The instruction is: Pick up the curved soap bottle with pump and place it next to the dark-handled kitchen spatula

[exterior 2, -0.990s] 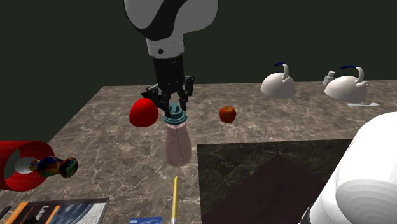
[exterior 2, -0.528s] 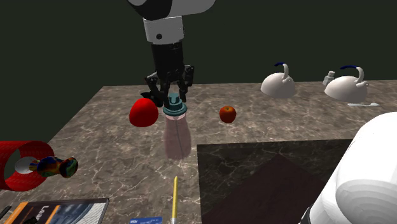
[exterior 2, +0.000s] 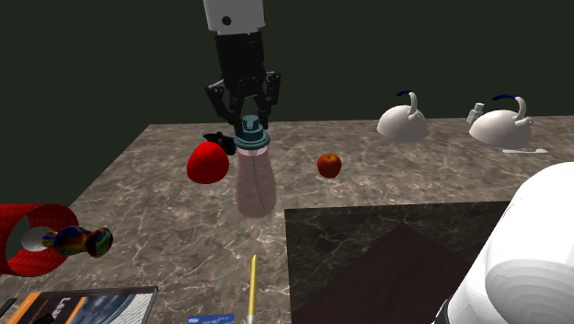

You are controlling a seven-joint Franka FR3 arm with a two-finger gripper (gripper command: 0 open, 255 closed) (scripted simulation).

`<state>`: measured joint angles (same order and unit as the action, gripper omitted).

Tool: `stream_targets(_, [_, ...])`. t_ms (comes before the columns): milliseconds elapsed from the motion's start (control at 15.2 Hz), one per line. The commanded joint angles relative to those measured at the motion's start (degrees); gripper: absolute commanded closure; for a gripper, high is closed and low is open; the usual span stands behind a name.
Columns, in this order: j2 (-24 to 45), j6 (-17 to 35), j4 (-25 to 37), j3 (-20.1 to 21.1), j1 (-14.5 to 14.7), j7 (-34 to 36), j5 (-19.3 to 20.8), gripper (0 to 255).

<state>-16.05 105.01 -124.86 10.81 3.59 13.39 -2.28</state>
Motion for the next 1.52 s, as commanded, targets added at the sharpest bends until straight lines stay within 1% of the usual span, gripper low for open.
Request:
stream_targets(0, [-0.15, -1.55, 1.41, 0.01, 0.03, 0.08, -0.02, 255])
stream_targets(726, [-0.36, -10.04, 9.68, -0.26, -0.11, 0.03, 0.10, 255])
stream_targets(1452, [0.96, -18.56, 19.52, -0.37, -0.27, 0.15, 0.38, 255])
